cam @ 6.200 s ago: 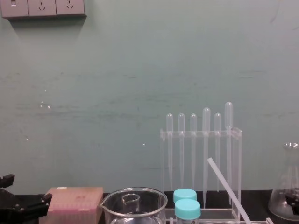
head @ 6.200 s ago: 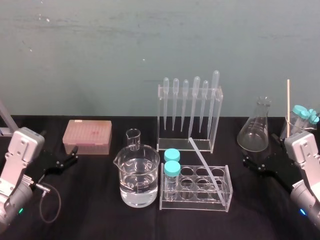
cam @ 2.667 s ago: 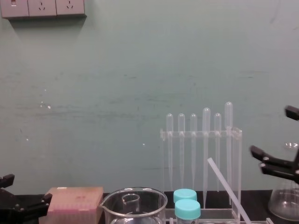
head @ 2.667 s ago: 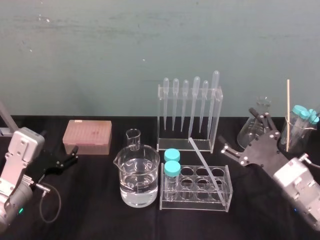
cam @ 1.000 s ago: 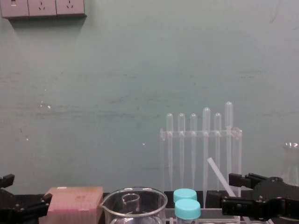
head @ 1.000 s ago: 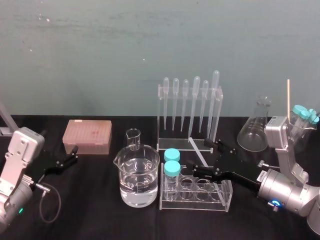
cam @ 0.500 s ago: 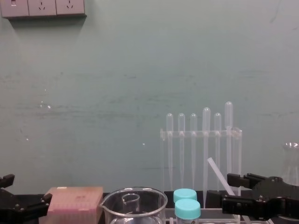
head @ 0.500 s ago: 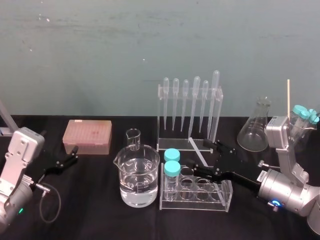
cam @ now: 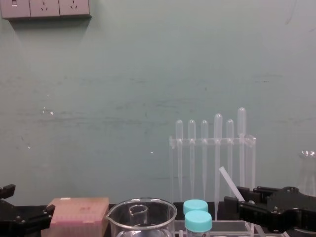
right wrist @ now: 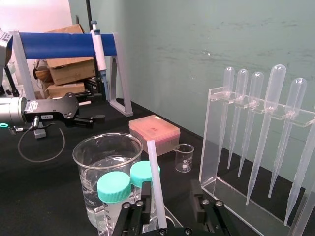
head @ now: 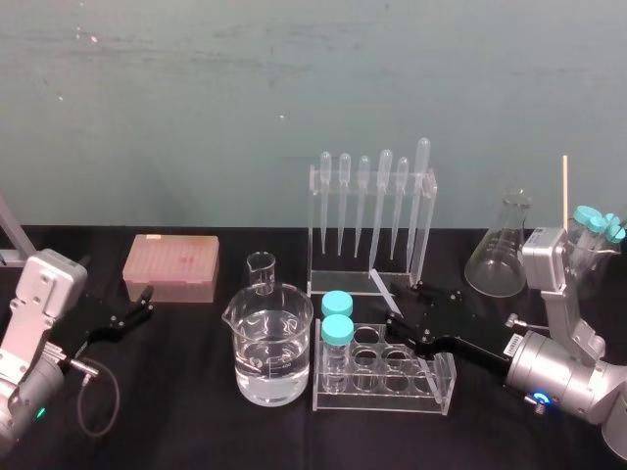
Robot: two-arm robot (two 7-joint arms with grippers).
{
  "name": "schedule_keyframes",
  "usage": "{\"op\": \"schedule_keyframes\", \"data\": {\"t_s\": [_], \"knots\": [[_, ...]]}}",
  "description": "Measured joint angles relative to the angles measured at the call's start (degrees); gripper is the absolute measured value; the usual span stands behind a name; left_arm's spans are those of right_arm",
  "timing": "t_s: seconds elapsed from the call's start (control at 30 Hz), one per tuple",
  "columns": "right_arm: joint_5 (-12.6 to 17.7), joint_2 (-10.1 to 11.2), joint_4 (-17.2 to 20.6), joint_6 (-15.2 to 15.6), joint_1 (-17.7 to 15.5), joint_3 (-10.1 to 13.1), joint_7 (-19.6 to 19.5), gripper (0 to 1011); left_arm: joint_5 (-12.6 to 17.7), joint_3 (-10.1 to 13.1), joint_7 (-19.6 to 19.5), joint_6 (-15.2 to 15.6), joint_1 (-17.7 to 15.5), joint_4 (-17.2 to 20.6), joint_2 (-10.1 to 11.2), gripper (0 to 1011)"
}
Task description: Pick up the stirring rod with one hand, then place it down.
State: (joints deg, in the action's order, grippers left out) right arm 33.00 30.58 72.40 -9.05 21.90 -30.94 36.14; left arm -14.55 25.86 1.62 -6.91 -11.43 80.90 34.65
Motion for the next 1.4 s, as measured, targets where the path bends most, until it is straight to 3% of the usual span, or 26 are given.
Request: {"op": "schedule_keyframes", "data": {"t_s": [0.23,0.37,0.4,0.5,1.03,1.4], "knots": [[0.0,0.0,0.0,0.0,0.0,0.0,0.0,274,0.0,0.0,0.0,0.0,0.0,0.0,0.0,1000],[0.0,0.0,0.0,0.0,0.0,0.0,0.1,197,0.0,0.0,0.0,0.0,0.0,0.0,0.0,1000],[0.0,0.0,0.0,0.0,0.0,0.0,0.1,122,0.0,0.0,0.0,0.0,0.0,0.0,0.0,1000],[0.0,0.0,0.0,0.0,0.0,0.0,0.1,70,0.0,0.0,0.0,0.0,0.0,0.0,0.0,1000],[-0.3,-0.1,0.1,-0.3,-0.1,0.2,0.0,70,0.0,0.0,0.0,0.0,0.0,0.0,0.0,1000],[-2.9,-1.5,1.4,-6.7,-1.3,4.1,-2.5,70,0.0,0.0,0.0,0.0,0.0,0.0,0.0,1000]]}}
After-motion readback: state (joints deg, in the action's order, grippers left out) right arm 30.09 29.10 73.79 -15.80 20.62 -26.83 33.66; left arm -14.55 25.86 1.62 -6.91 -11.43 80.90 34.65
